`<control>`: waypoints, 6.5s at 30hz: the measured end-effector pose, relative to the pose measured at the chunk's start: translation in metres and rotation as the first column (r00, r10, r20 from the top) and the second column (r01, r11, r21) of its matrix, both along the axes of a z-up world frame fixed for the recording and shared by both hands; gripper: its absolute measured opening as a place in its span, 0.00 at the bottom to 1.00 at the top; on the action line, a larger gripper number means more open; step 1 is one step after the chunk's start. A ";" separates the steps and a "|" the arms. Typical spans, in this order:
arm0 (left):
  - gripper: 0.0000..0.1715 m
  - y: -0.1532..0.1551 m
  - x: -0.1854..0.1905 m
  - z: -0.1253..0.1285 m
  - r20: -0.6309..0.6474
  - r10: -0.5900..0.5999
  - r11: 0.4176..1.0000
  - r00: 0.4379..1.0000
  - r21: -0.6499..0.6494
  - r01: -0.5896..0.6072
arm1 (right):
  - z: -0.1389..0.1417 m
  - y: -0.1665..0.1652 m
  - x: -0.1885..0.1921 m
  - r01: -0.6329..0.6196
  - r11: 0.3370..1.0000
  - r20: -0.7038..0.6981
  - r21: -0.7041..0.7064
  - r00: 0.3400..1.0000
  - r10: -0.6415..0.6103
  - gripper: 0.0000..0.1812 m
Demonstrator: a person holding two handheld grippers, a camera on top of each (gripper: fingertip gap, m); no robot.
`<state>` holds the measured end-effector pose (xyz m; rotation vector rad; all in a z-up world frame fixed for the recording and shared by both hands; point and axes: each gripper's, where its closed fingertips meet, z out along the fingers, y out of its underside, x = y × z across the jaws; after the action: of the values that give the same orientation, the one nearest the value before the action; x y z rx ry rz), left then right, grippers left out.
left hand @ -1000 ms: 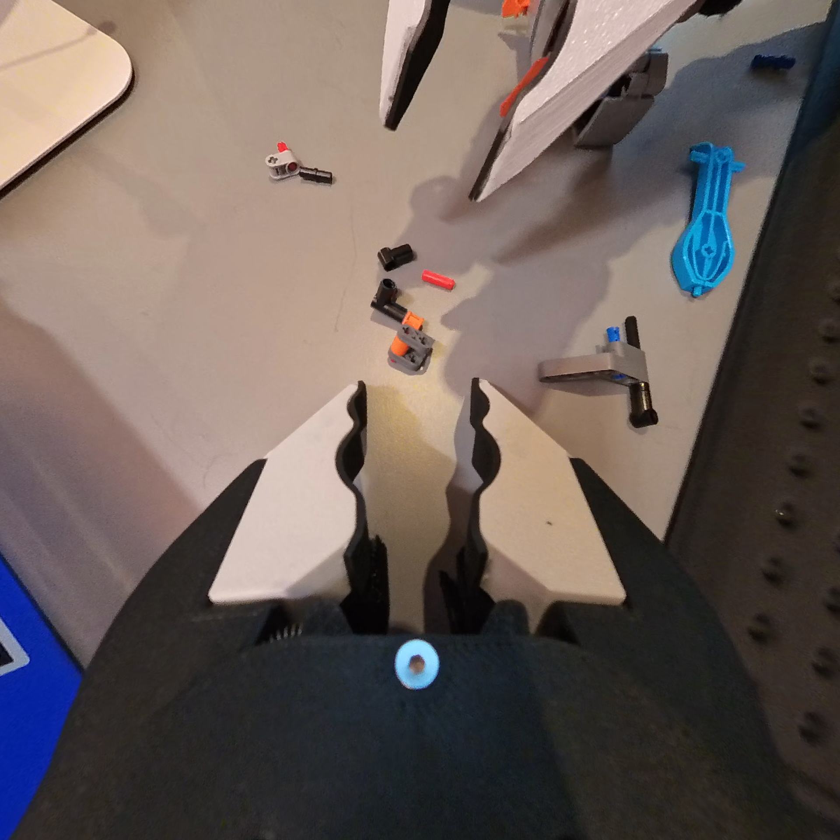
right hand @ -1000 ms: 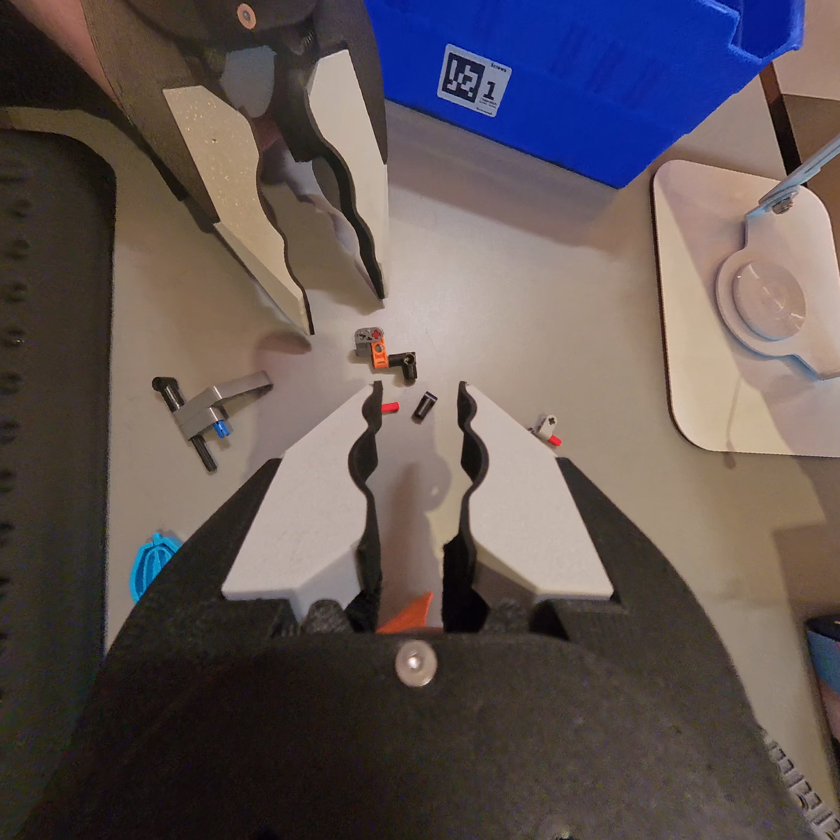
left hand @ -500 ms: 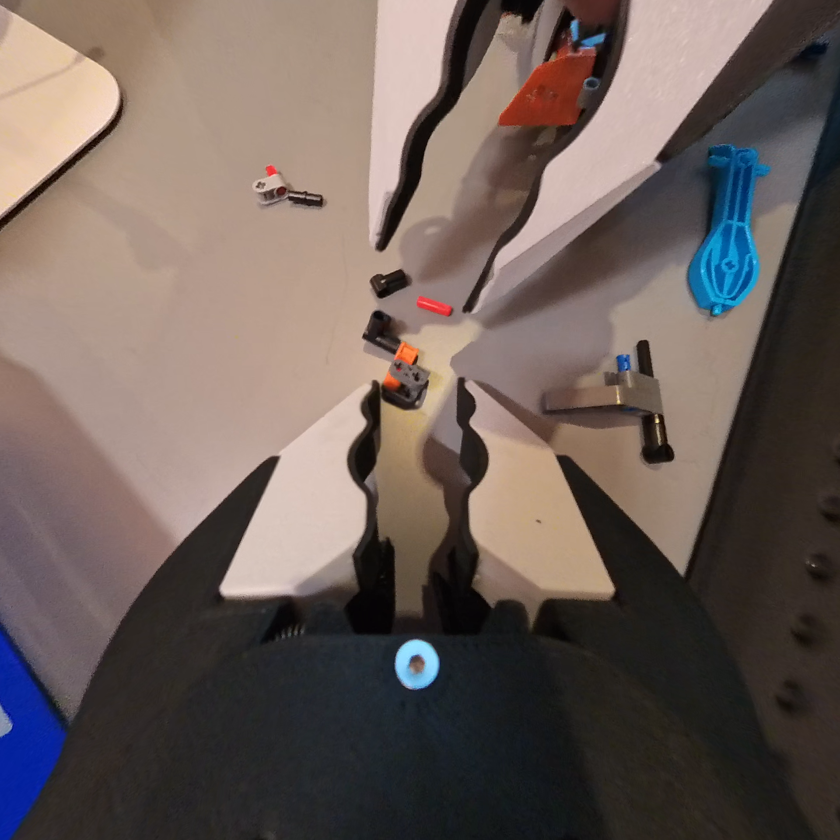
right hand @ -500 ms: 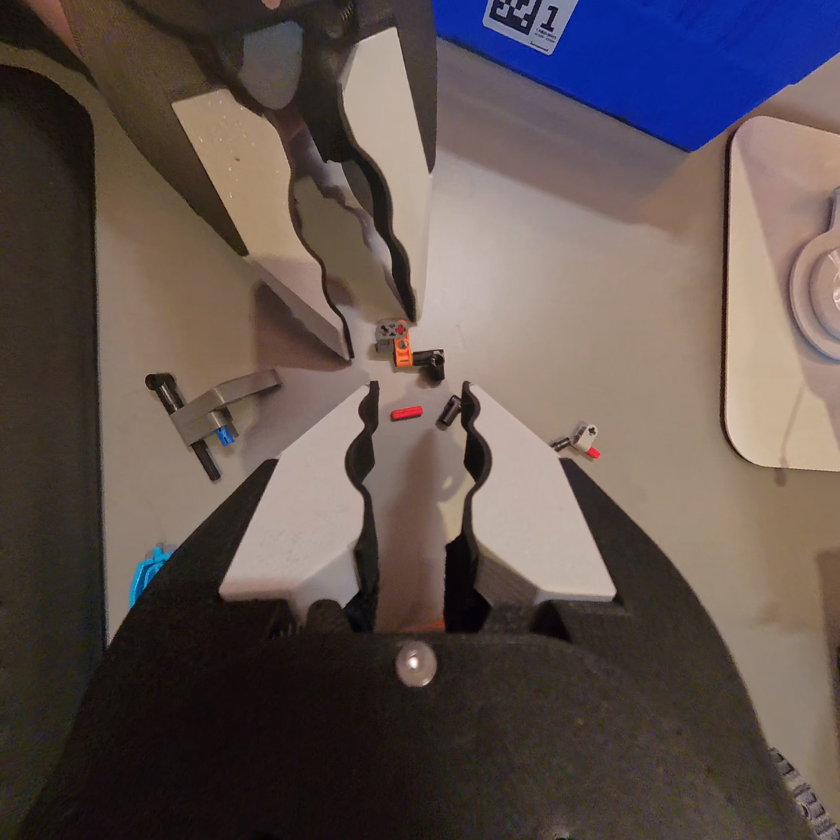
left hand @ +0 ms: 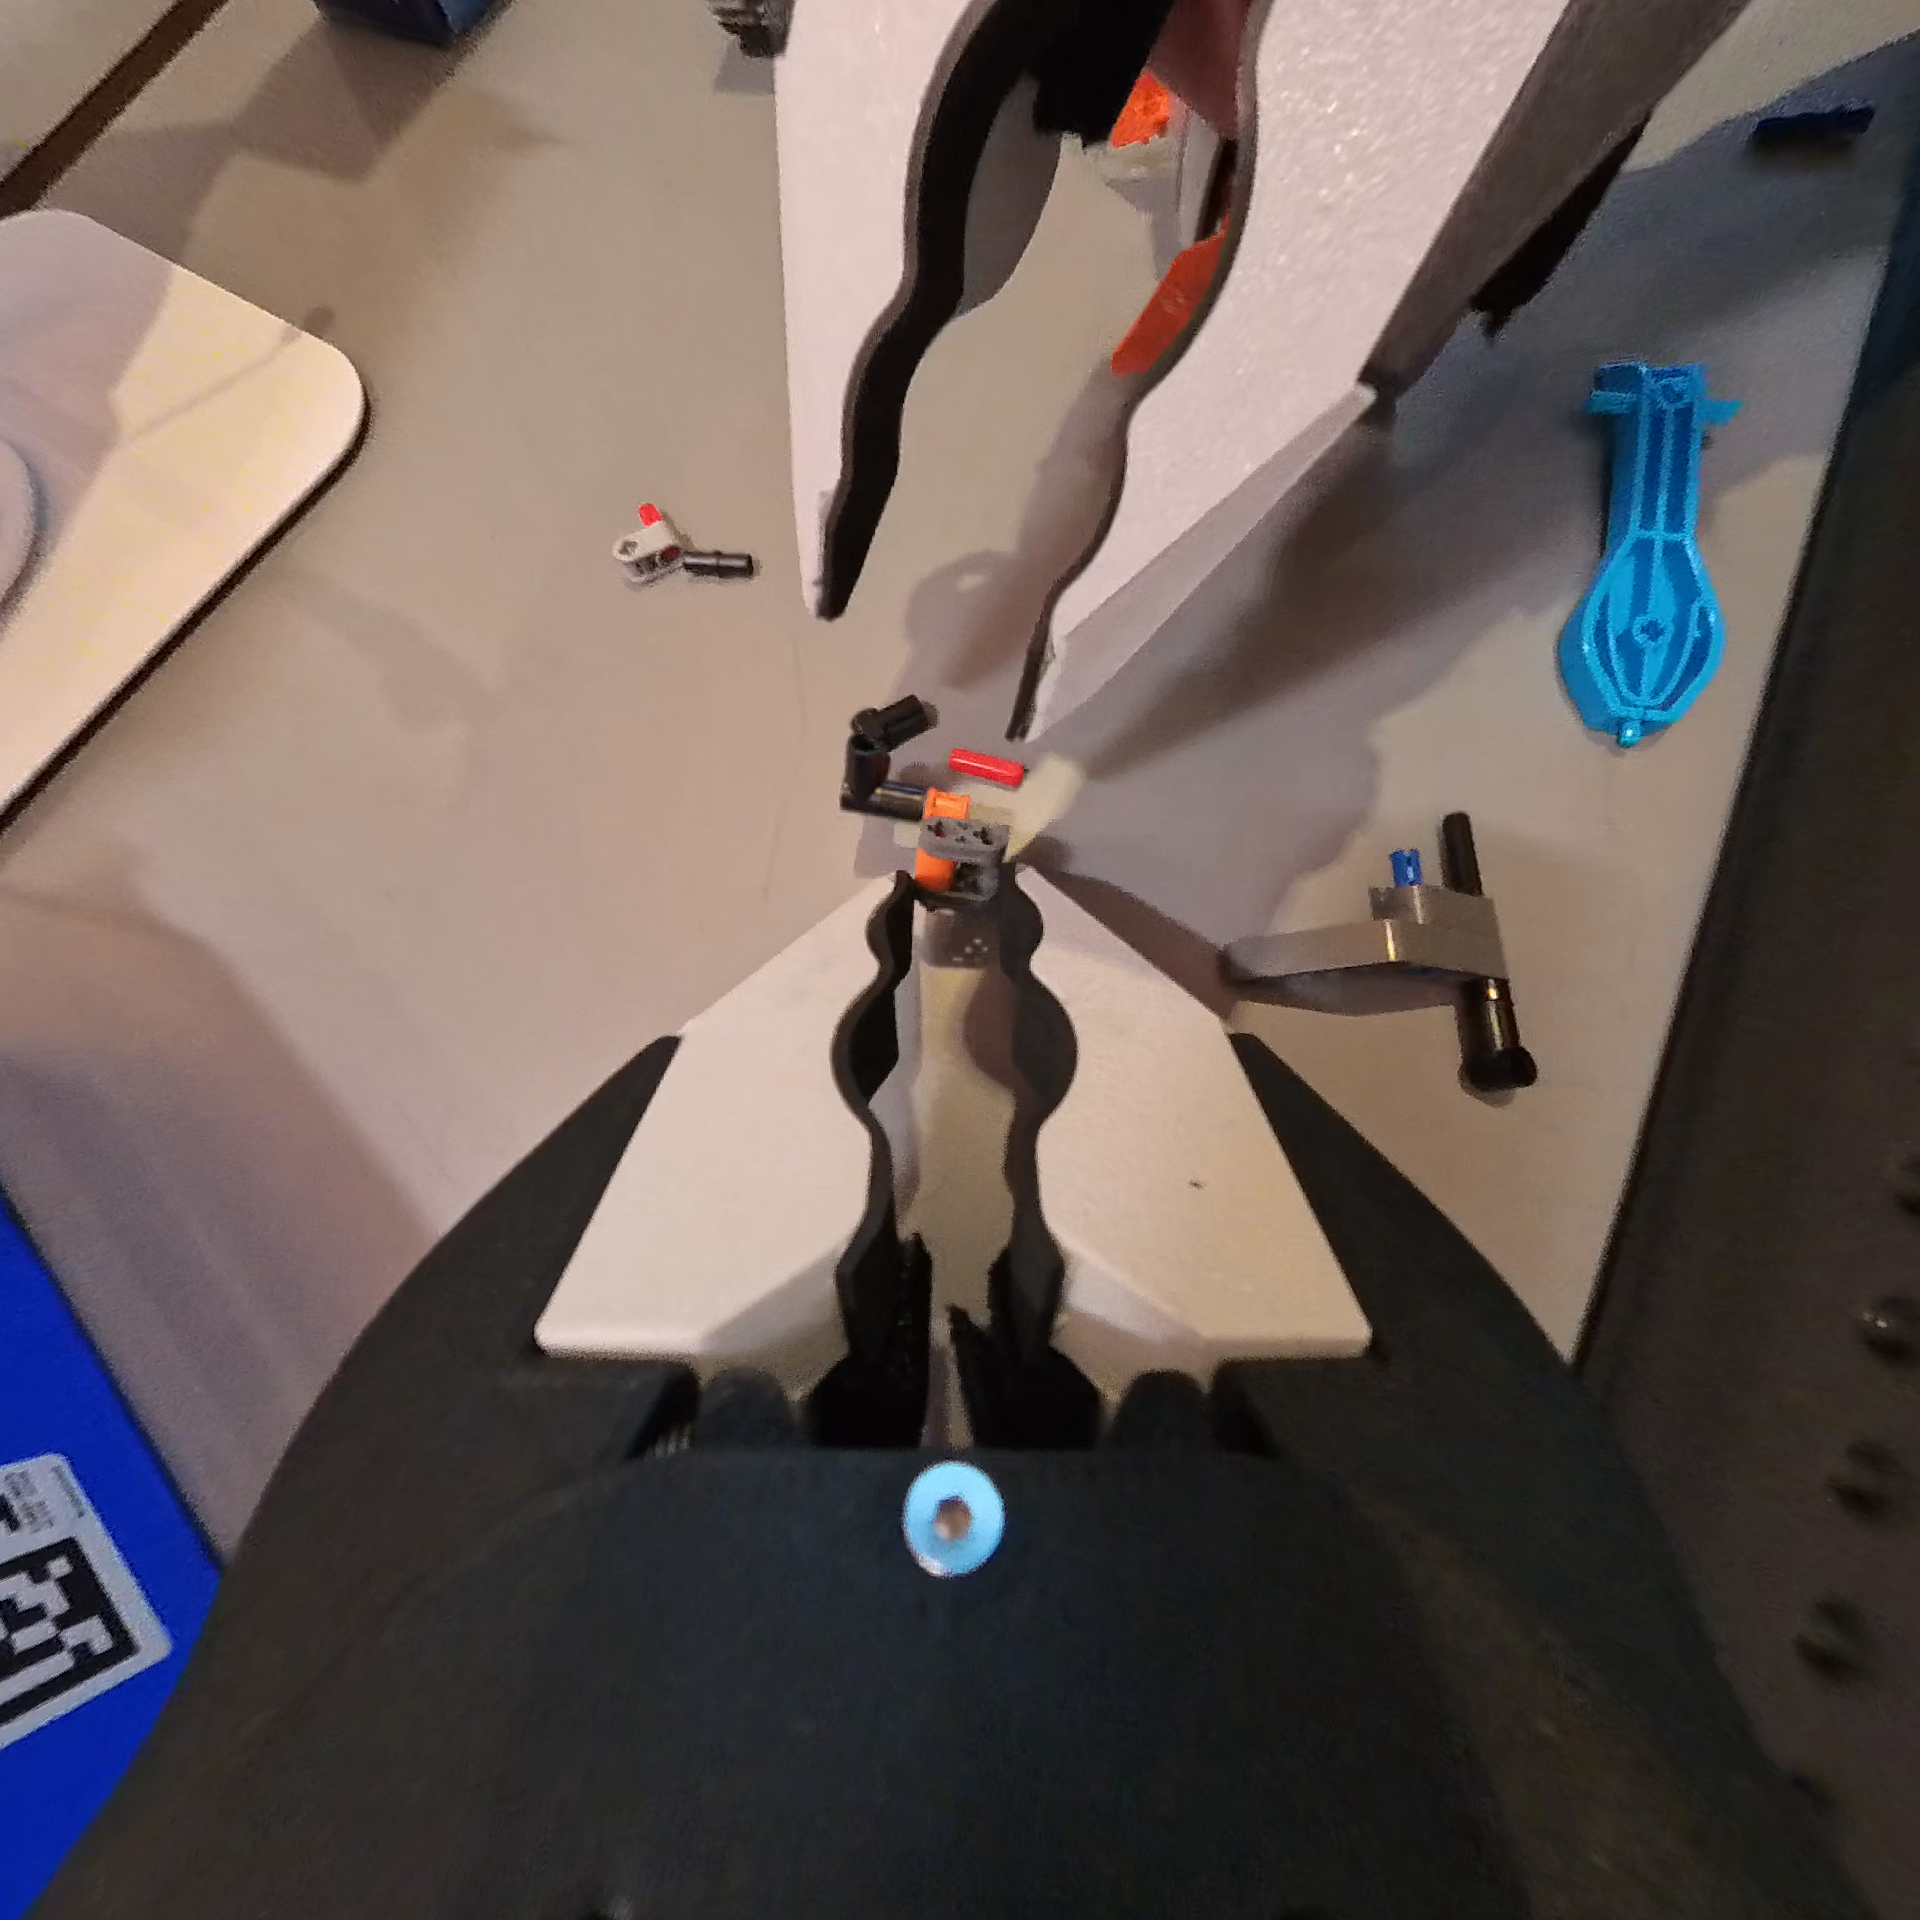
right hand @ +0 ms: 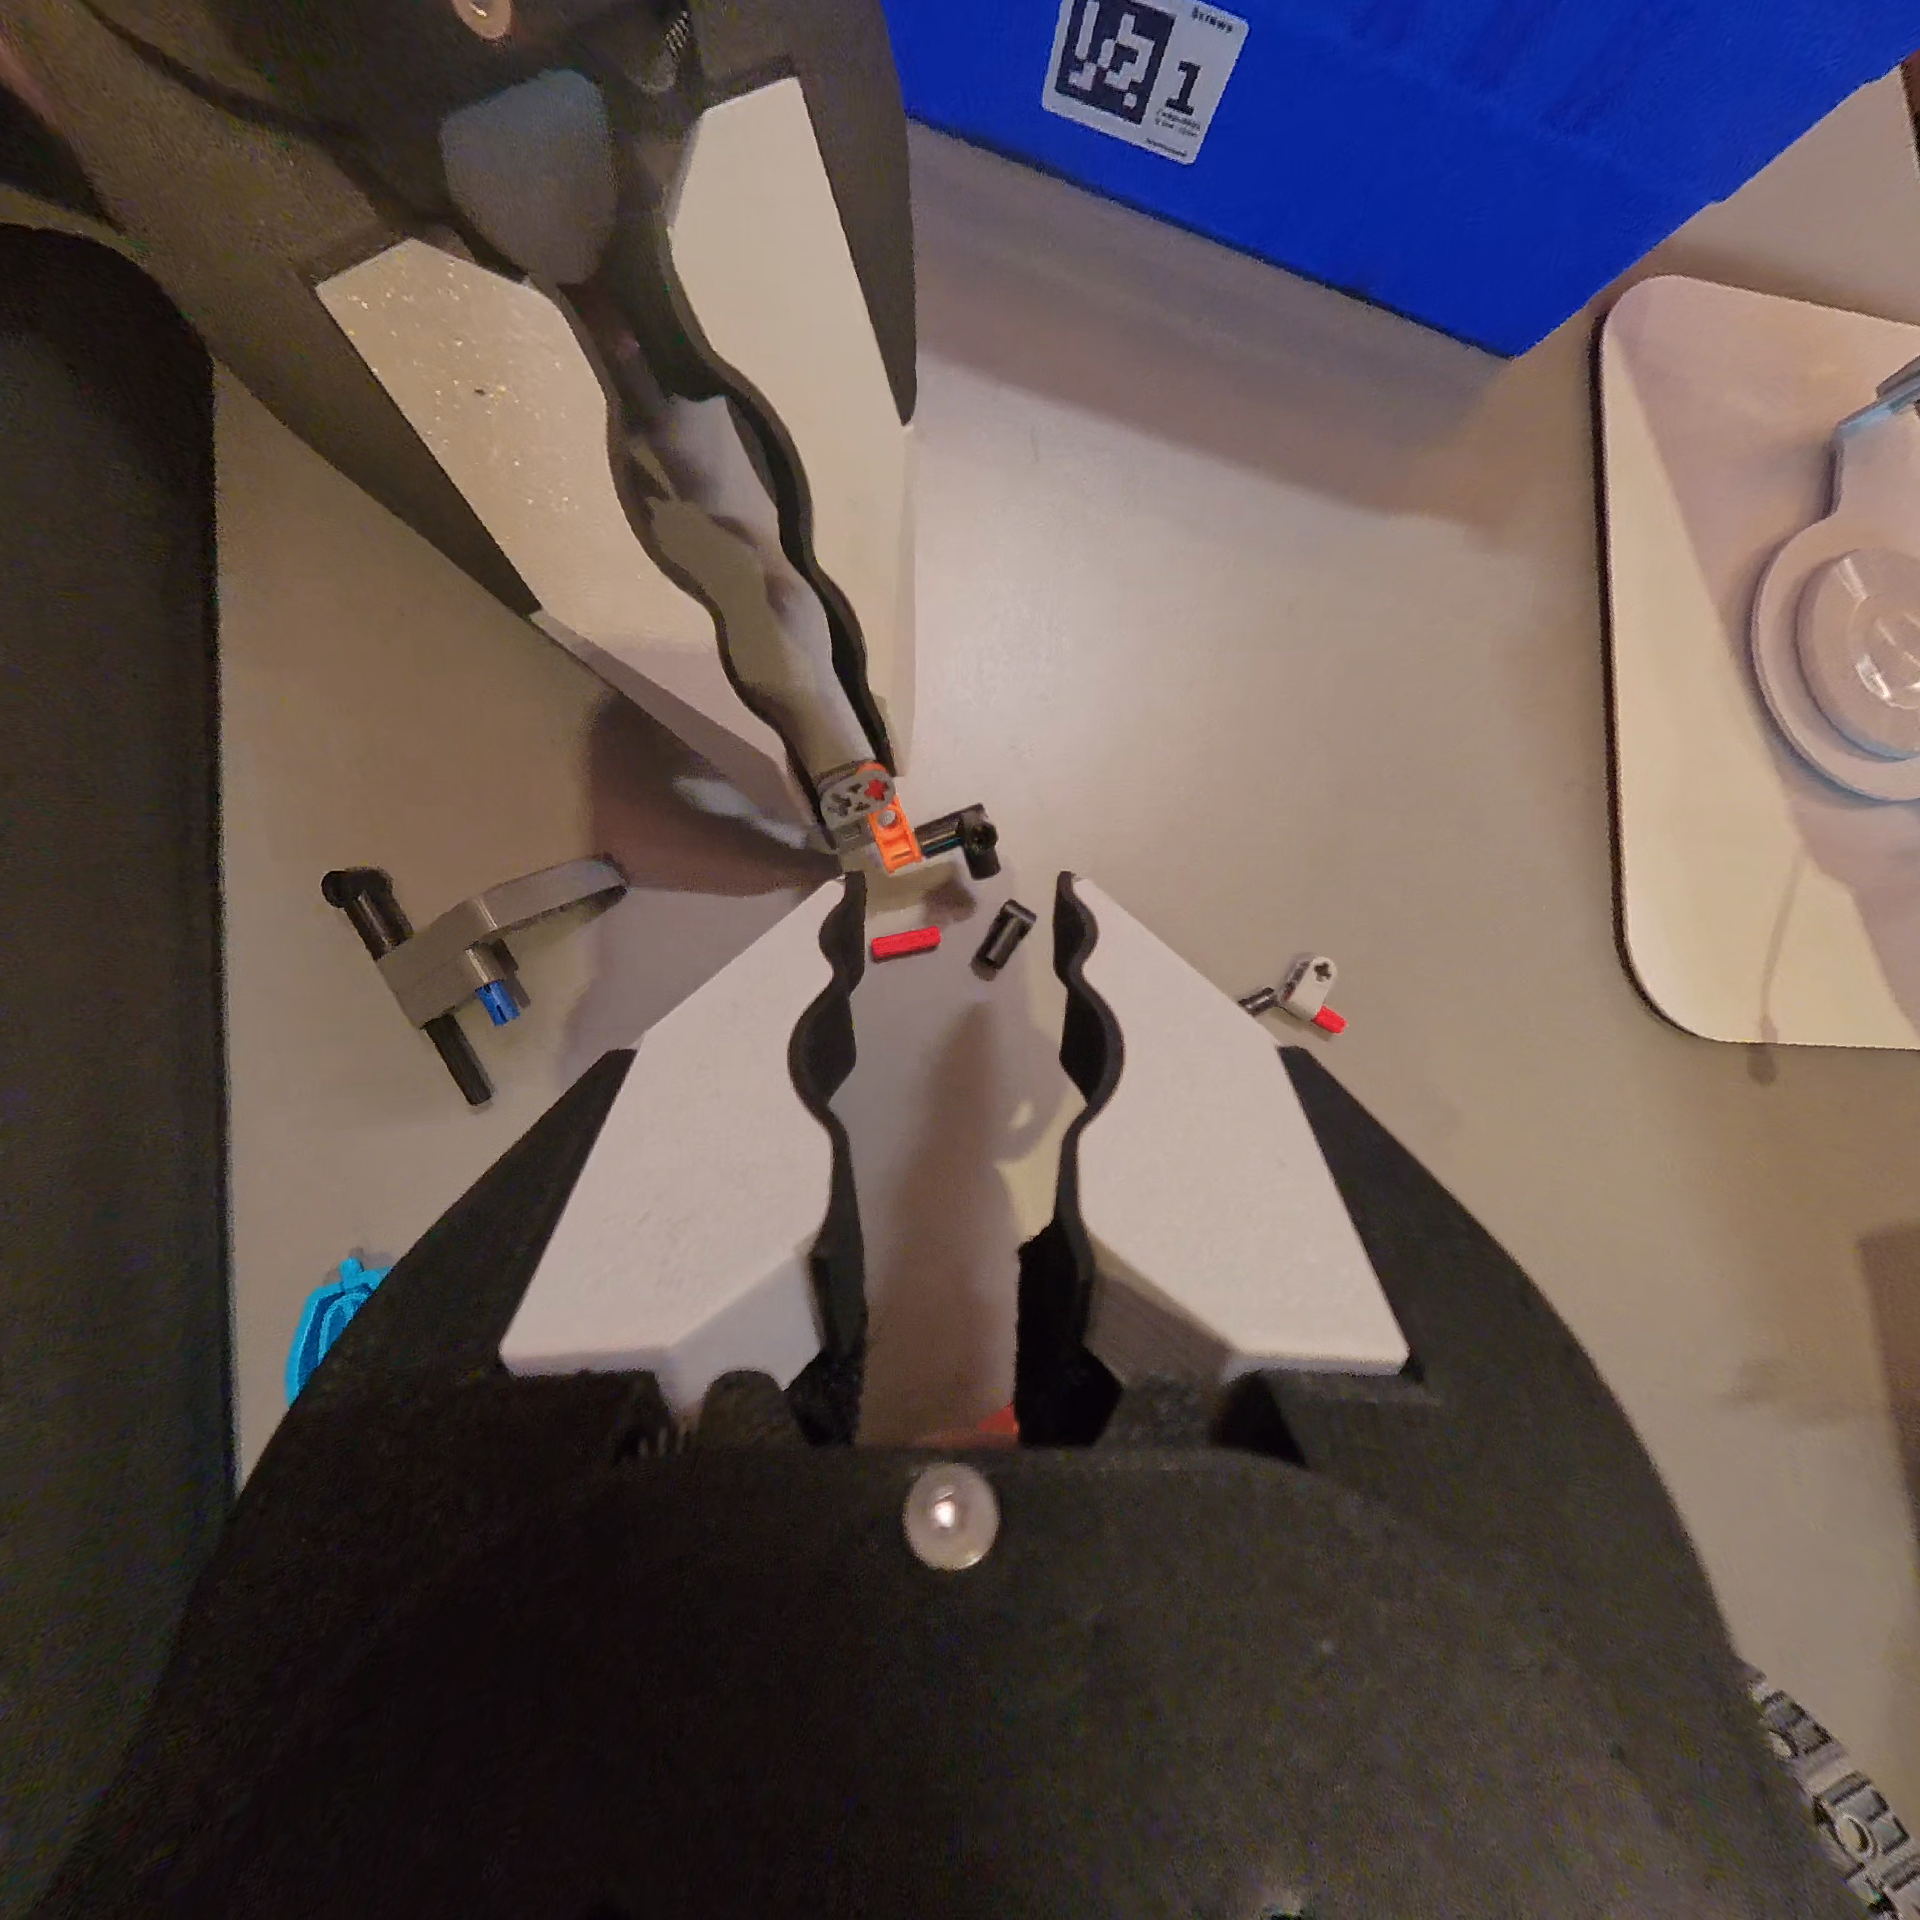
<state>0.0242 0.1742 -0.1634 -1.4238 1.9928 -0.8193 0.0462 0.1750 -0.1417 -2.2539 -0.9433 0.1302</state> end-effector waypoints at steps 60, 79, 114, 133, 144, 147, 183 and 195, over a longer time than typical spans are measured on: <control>0.16 -0.010 0.028 0.124 0.413 -0.157 0.983 0.897 -0.025 0.184 | 0.077 0.004 0.021 0.061 0.968 -0.442 0.244 0.895 0.055 0.00; 0.24 -0.009 0.012 0.028 -0.056 -0.211 0.974 0.976 0.074 0.215 | 0.076 0.001 0.037 0.084 0.973 -0.437 0.214 0.899 0.018 0.00; 0.10 -0.023 0.021 0.012 -0.046 -0.270 0.962 0.962 0.037 0.272 | 0.118 -0.018 0.093 0.185 0.939 -0.384 0.289 0.921 -0.063 0.07; 0.00 -0.035 0.029 -0.014 -0.109 -0.280 0.956 0.954 0.055 0.287 | 0.093 -0.015 0.094 0.163 0.956 -0.293 0.243 0.952 -0.088 0.11; 0.27 -0.044 0.041 -0.005 -0.051 -0.269 0.963 0.962 0.011 0.270 | 0.090 -0.015 0.092 0.157 0.958 -0.283 0.239 0.955 -0.086 0.12; 0.19 -0.046 0.043 -0.005 -0.052 -0.268 0.963 0.962 0.010 0.269 | 0.088 -0.015 0.091 0.154 0.960 -0.277 0.236 0.957 -0.085 0.12; 0.14 -0.001 0.030 -0.008 -0.099 -0.152 0.987 0.983 0.043 0.157 | 0.075 -0.014 0.085 0.130 0.971 -0.244 0.201 0.967 -0.079 0.13; 0.10 0.000 0.037 0.006 -0.009 -0.148 0.987 0.989 0.067 0.148 | 0.060 -0.014 0.065 0.079 0.985 -0.226 0.153 0.973 -0.043 0.13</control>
<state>0.0608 0.1741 -0.1571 -1.2526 2.1288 -0.8042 0.1112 0.1608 -0.0817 -2.0667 -0.7378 0.2628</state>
